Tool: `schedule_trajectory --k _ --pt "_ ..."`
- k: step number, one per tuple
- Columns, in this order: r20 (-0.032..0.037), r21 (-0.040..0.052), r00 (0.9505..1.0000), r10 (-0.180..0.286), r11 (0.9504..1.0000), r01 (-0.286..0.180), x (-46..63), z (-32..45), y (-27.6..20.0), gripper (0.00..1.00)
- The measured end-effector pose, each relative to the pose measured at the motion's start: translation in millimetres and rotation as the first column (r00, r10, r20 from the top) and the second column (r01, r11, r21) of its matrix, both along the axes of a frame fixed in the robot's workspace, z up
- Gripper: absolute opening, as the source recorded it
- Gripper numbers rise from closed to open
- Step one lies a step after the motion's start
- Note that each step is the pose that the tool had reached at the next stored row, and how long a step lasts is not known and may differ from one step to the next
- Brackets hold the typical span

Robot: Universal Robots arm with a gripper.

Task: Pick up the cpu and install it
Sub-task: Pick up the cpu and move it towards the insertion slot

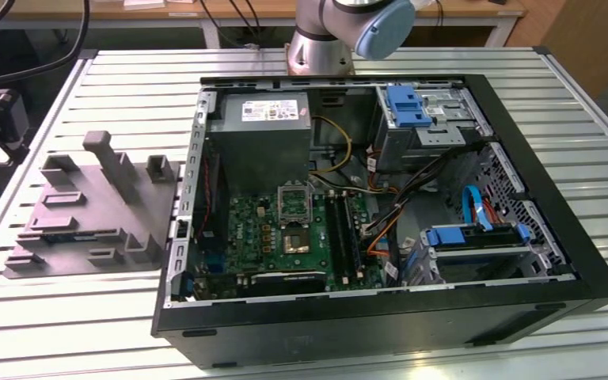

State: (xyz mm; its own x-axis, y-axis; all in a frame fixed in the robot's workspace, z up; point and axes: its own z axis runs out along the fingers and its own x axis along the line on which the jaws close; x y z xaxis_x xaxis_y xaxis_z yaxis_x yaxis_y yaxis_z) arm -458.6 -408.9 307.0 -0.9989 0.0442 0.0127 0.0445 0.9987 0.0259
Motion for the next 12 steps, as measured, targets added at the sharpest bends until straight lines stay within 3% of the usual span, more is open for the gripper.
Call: schedule_trajectory --k 11,12 --pt "-0.0001 0.0000 1.0000 0.000 1.0000 0.000 0.0 1.6 0.0 0.47" --pt "-0.0002 0.0000 1.0000 0.000 1.0000 0.000 0.0 6.2 0.0 0.47"
